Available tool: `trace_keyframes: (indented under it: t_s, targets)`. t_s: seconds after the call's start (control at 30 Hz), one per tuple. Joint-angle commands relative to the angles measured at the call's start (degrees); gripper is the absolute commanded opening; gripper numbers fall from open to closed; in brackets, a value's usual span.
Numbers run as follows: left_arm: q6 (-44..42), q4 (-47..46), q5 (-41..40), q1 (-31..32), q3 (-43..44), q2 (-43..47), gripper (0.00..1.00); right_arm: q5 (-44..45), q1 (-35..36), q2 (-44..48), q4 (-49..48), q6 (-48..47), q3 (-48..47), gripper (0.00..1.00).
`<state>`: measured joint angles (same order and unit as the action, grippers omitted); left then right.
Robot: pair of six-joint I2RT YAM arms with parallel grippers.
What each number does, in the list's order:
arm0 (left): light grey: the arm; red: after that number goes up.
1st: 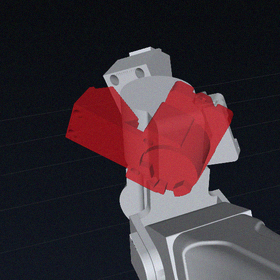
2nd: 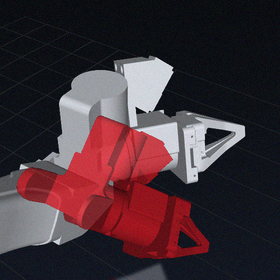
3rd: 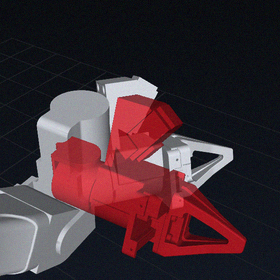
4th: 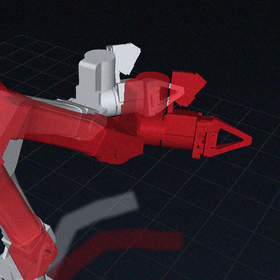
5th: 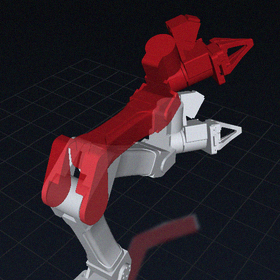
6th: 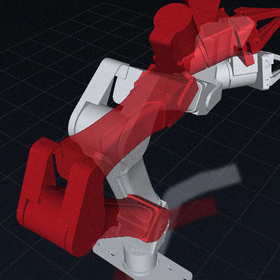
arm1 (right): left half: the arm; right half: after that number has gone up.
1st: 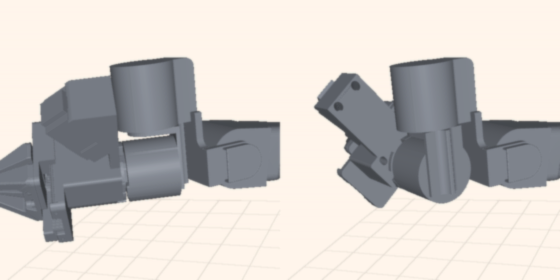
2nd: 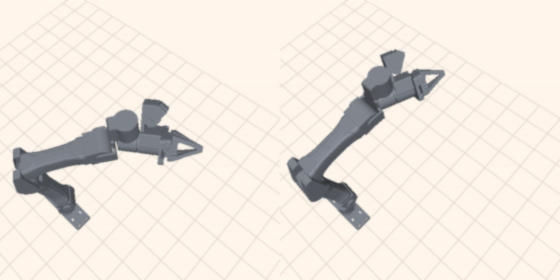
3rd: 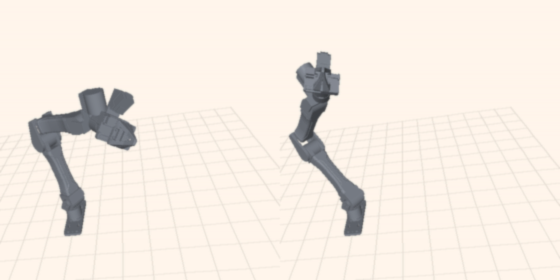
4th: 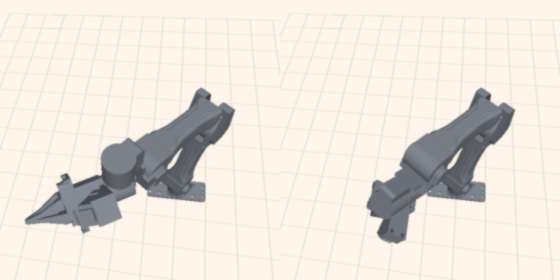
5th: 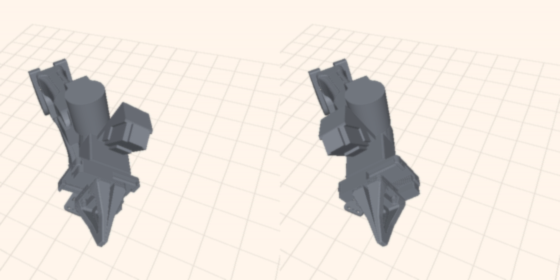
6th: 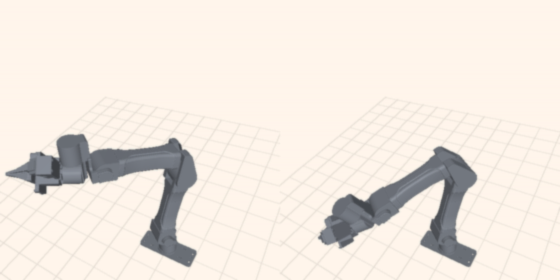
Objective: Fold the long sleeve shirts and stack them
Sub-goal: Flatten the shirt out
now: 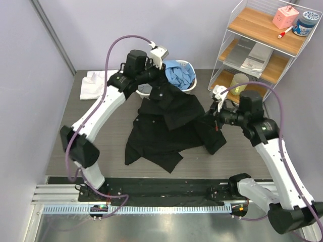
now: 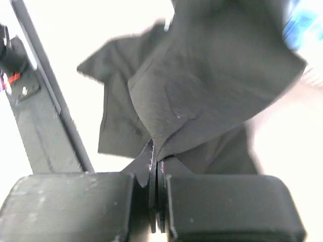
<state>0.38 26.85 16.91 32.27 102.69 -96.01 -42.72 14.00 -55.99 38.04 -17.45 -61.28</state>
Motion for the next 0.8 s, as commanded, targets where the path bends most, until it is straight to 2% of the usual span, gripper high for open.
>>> trace_keyframes:
  t_s: [0.0,0.03,0.1,0.13,0.2,0.23,0.3,0.37,0.53,0.77]
  targets:
    - [6.3,9.1,4.8,-8.2,3.5,-5.2,0.34,1.8,-0.4,4.7,-1.3,0.8,-9.4,0.01]
    - [7.4,8.1,7.0,-9.9,1.6,-3.9,0.49,2.1,-0.3,4.8,-1.6,1.5,-10.2,0.01]
    - [8.6,3.5,9.0,-14.7,-7.2,1.0,0.59,4.2,-0.3,4.5,-4.0,2.9,-12.1,0.01]
    - [7.9,2.6,10.3,-15.9,-9.8,2.7,0.68,5.3,-0.2,4.1,-5.3,3.8,-12.6,0.01]
    - [2.8,2.6,10.3,-18.2,-16.1,5.9,0.76,7.0,-0.4,3.3,-8.1,5.2,-14.4,0.01]
    - [0.6,3.5,10.9,-18.6,-17.7,8.4,0.83,7.6,-0.5,2.2,-8.9,5.4,-15.0,0.01]
    - [-6.1,7.4,13.1,-19.2,-21.3,10.5,0.84,9.7,-0.6,1.3,-11.1,6.5,-16.6,0.01]
    - [-8.7,8.3,15.6,-19.2,-24.1,13.2,0.85,9.9,-0.6,0.3,-12.8,6.5,-17.5,0.01]
    - [-17.5,2.9,20.8,-19.0,-34.0,15.6,0.86,10.0,-0.6,-0.5,-13.8,6.6,-19.6,0.01]
    - [-22.3,-7.1,21.8,-15.8,-34.8,10.3,0.83,10.7,-0.6,0.8,-13.7,7.3,-19.5,0.01]
